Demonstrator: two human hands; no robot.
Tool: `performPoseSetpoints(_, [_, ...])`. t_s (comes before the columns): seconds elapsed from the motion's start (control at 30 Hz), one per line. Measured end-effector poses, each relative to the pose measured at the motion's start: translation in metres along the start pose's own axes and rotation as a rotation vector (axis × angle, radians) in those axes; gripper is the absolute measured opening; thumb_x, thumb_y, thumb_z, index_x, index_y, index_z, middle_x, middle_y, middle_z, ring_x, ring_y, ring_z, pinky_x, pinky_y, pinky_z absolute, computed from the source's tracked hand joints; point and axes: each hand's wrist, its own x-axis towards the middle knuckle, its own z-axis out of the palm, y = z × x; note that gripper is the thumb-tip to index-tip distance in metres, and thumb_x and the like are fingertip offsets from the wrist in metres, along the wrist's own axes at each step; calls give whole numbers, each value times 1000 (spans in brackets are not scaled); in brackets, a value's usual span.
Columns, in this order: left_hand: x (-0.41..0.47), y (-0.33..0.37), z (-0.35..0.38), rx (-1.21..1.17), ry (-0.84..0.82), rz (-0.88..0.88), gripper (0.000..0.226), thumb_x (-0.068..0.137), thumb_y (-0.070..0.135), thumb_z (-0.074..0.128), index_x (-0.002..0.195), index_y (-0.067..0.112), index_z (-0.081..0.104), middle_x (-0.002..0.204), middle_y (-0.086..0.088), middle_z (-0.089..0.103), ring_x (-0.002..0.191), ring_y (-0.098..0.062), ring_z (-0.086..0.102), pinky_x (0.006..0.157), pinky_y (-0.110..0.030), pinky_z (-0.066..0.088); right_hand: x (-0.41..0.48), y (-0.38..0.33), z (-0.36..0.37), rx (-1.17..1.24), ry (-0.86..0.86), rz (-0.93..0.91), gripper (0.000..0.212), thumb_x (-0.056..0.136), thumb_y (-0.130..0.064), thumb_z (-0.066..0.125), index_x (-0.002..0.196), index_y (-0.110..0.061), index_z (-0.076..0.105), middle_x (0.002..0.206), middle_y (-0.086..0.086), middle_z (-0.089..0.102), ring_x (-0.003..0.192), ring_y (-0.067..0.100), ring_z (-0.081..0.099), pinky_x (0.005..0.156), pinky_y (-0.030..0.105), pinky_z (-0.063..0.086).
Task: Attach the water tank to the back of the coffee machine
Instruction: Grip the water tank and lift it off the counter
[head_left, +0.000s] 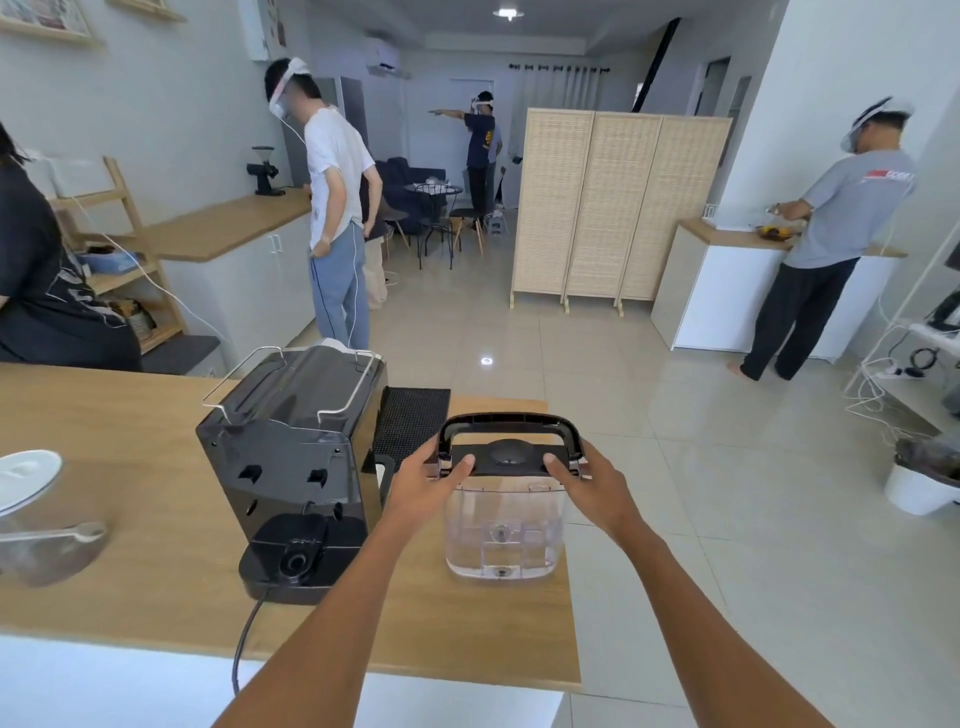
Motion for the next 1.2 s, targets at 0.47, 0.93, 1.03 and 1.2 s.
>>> performPoseSetpoints(0.47, [-7, 7, -2, 215, 155, 174, 50, 82, 59, 70, 114, 21, 66, 107, 0, 77, 103, -10, 67, 91, -33, 56, 0, 5, 5, 154, 100, 37, 57, 89, -75, 44, 133, -43, 61, 82, -4, 73, 81, 15, 66, 97, 46, 55])
performPoseSetpoints(0.93, [-2, 32, 6, 17, 38, -46, 42, 104, 52, 31, 93, 20, 55, 88, 0, 60, 86, -19, 56, 79, -37, 39, 5, -21, 3, 167, 82, 88, 18, 94, -65, 45, 99, -56, 60, 78, -2, 66, 82, 19, 62, 98, 49, 53])
performPoseSetpoints(1.03, [-3, 30, 4, 35, -8, -40, 42, 105, 51, 28, 102, 21, 58, 99, 3, 62, 97, -18, 57, 86, -36, 38, 5, -13, 2, 180, -6, 95, 53, 88, -75, 41, 128, -46, 58, 102, -6, 68, 108, 23, 62, 108, 51, 45])
performPoseSetpoints(1.2, [-16, 23, 3, 57, -51, 33, 43, 107, 41, 27, 124, 18, 59, 102, -1, 60, 86, -11, 52, 73, -24, 37, -5, 0, 1, 191, -54, 97, 71, 86, -72, 45, 150, -41, 39, 119, -15, 60, 130, 25, 51, 115, 51, 36])
